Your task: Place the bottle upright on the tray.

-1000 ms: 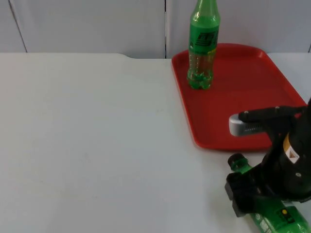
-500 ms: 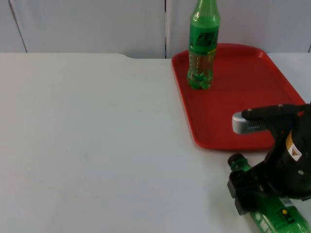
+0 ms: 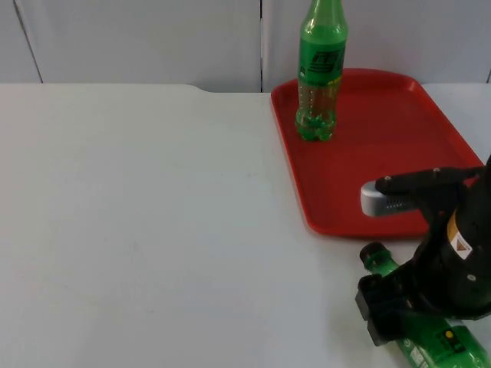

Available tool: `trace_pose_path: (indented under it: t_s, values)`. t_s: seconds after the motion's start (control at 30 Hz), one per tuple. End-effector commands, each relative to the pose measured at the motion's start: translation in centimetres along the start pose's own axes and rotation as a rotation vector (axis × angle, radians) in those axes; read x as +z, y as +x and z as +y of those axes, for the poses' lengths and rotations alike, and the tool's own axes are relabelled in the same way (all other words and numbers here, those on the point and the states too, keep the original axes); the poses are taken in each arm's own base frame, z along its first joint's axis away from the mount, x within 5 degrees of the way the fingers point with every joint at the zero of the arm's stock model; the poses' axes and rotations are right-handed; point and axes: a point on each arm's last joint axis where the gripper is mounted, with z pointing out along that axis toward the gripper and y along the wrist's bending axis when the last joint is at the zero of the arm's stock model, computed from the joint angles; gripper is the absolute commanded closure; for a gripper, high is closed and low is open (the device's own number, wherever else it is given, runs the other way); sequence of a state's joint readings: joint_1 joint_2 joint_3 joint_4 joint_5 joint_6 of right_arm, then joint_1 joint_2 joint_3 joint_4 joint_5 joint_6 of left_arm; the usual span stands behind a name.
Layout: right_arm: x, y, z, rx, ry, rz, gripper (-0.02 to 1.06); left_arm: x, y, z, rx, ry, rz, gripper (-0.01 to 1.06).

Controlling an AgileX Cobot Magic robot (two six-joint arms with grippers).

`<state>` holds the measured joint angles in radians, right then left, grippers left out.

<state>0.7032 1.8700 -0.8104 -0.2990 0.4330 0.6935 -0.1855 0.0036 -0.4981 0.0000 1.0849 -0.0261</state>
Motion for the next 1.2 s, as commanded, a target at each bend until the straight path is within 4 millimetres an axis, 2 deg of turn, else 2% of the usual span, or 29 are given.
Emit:
trace_pose_path:
  t_s: [0.0, 0.13, 0.3, 0.37, 0.4, 0.43, 0.6, 1.1, 1.17]
  values:
    - [0.4, 0.3, 0.1, -0.027, 0.013, 0.019, 0.10, 0.0, 0.0, 0.0, -0.004, 0.003, -0.011, 0.00]
    - [1.4, 0.6, 0.1, -0.033, 0.019, 0.041, 0.12, 0.0, 0.0, 0.0, -0.004, 0.003, -0.011, 0.00]
    - [1.6, 0.6, 0.2, -0.032, 0.014, 0.040, 0.21, 0.0, 0.0, 0.0, -0.004, 0.003, -0.011, 0.00]
    - [1.6, 0.6, 0.2, -0.032, 0.017, 0.043, 0.34, 0.0, 0.0, 0.0, -0.004, 0.003, -0.011, 0.00]
    - [1.6, 0.6, 0.2, -0.028, 0.016, 0.044, 0.45, 0.0, 0.0, 0.0, -0.004, 0.003, -0.011, 0.00]
    - [1.6, 0.6, 0.2, -0.028, 0.016, 0.044, 0.45, 0.0, 0.0, 0.0, -0.004, 0.003, -0.011, 0.00]
    - [1.6, 0.6, 0.2, -0.028, 0.016, 0.044, 1.05, 0.0, 0.0, 0.0, -0.004, 0.003, -0.011, 0.00]
    - [1.6, 0.5, 0.2, -0.032, 0.017, 0.042, 1.05, 0.0, 0.0, 0.0, -0.004, 0.003, -0.011, 0.00]
    - [0.9, 0.1, 0.2, -0.037, 0.014, 0.020, 1.05, 0.0, 0.0, 0.0, -0.004, 0.003, -0.011, 0.00]
